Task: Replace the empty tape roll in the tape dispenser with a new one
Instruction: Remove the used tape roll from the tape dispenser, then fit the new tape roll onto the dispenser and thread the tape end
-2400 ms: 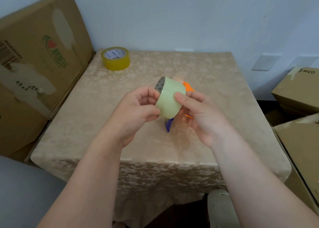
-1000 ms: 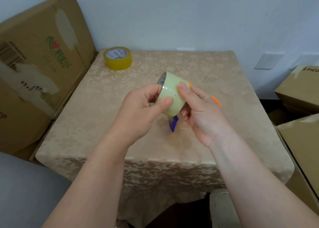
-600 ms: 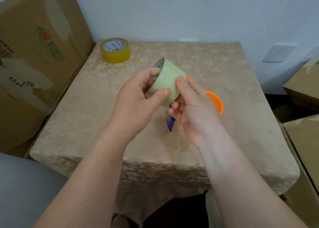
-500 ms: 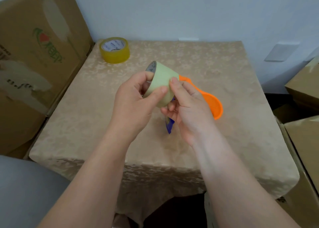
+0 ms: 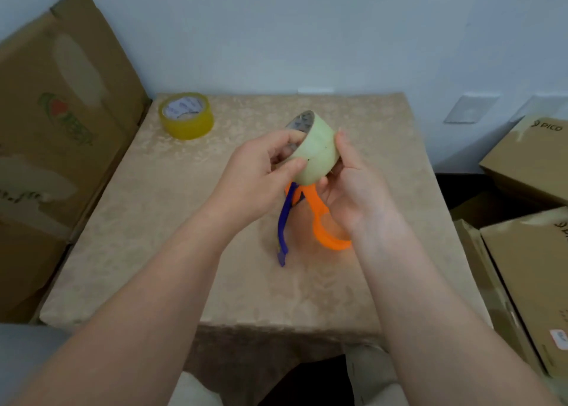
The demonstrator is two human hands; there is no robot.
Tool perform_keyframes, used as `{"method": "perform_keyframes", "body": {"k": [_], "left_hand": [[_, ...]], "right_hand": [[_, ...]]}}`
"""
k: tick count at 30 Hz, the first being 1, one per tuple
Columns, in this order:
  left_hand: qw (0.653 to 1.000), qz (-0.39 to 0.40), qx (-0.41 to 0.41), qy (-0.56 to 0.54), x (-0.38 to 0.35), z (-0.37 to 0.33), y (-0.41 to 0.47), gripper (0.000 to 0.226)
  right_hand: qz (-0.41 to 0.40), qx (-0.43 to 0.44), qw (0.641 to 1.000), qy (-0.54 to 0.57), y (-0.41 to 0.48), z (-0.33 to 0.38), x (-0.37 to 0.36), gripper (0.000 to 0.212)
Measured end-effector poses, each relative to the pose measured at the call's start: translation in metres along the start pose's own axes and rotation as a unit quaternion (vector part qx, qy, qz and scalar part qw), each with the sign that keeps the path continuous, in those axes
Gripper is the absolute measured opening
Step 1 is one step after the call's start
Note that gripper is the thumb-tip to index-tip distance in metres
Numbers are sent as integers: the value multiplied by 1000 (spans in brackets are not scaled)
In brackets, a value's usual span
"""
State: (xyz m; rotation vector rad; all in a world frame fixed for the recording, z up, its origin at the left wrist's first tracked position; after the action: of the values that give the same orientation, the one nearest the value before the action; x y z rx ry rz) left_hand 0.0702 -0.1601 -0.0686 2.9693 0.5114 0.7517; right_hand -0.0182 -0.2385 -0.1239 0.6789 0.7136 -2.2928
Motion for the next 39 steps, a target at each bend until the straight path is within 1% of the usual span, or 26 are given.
{"method": "perform_keyframes", "body": {"k": [3,5,7,8,9,10,11,12,14,15,16,17,19,21,23,25,26,27,29,31,32,33,35,36,37,39], "left_hand": [[998,42,-14,42,3,-6,25,37],[993,63,11,98,4,-2,44,42],[985,79,46,148,4,8,63,43],[981,84,62,163,3,14,72,42],[979,87,74,167,2,18,80,40],[980,89,82,158,2,21,87,39],[983,88,86,140,1,23,93,38],[985,86,88,120,1,26,98,38],[988,82,90,97,1,32,106,38],[988,82,93,92,1,36,109,37],[987,86,97,90,1,41,112,37],[987,91,102,87,0,45,114,36],[985,100,108,88,-2,53,116,34],[985,99,105,92,-2,57,118,32],[987,92,99,91,-1,60,119,32],[988,85,95,84,0,60,119,32],[989,84,93,80,0,60,119,32],[989,84,92,77,0,60,119,33],[989,85,92,74,1,60,117,33],[989,87,91,75,4,60,115,32],[989,89,91,79,6,61,114,32],[988,89,94,83,9,61,113,32],[987,86,111,82,19,64,108,31],[986,81,121,75,25,67,106,31],[986,73,130,69,32,69,105,31],[986,49,147,62,50,74,101,31]], "right_hand": [[-27,-31,999,27,20,22,2,28],[-57,-27,998,14,37,38,5,25],[-97,5,995,-38,57,55,14,24],[-119,35,989,-85,68,64,19,18],[-142,66,974,-164,76,73,23,10],[-166,88,945,-267,85,82,28,12],[-187,102,899,-384,92,89,32,17],[-199,111,842,-489,98,93,34,20],[-203,112,738,-633,108,96,40,15],[-204,106,700,-677,113,96,44,18],[-208,101,667,-708,116,96,49,27],[-220,90,644,-727,119,97,55,33],[-250,82,615,-743,120,102,62,38],[-270,89,608,-741,120,107,66,40],[-275,94,613,-734,123,109,68,41],[-268,76,621,-733,128,108,71,37],[-257,58,618,-741,131,107,71,35],[-239,33,611,-754,133,104,70,35],[-181,-13,587,-789,139,95,66,45],[-138,-45,539,-830,145,85,64,54],[-134,-44,521,-842,148,83,63,57],[-145,-32,513,-846,148,84,61,56],[-168,25,502,-848,142,90,46,45],[-171,55,505,-844,138,91,33,39],[-164,71,521,-835,133,90,19,36],[-114,71,575,-807,129,79,-11,30]]}}
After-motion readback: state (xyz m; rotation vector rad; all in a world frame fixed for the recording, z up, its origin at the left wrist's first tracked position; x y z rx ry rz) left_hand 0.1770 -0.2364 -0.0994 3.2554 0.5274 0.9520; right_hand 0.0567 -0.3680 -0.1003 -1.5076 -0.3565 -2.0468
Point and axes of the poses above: each hand's wrist, its own y-axis towards the middle knuckle, its own x-axis out of the back of the hand, z = x × y, the point moved 6 cm from there along y, towards the middle knuckle, and after that the axes turned 9 degrees about z, right-handed, at the moved point
